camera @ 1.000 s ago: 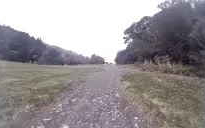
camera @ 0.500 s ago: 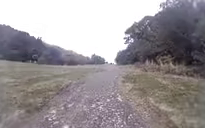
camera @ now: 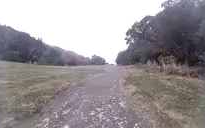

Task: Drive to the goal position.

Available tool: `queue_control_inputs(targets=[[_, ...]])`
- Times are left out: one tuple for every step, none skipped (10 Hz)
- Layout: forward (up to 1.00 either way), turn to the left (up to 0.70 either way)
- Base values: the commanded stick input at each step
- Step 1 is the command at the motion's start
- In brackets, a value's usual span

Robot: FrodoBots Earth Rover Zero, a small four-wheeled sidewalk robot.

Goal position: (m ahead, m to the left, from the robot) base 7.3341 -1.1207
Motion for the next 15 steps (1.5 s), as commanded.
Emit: queue_control_inputs(targets=[[0.45, 0.00], [0.45, 0.00], [0.45, 0.00], [0.45, 0.00], [0.45, 0.00], [0.45, 0.00], [0.45, 0.00], [0.45, 0.00], [0.45, 0.00], [0.45, 0.00], [0.45, 0.00], [0.45, 0.00], [0.45, 0.00], [0.45, 0.00], [0.45, 0.00]])
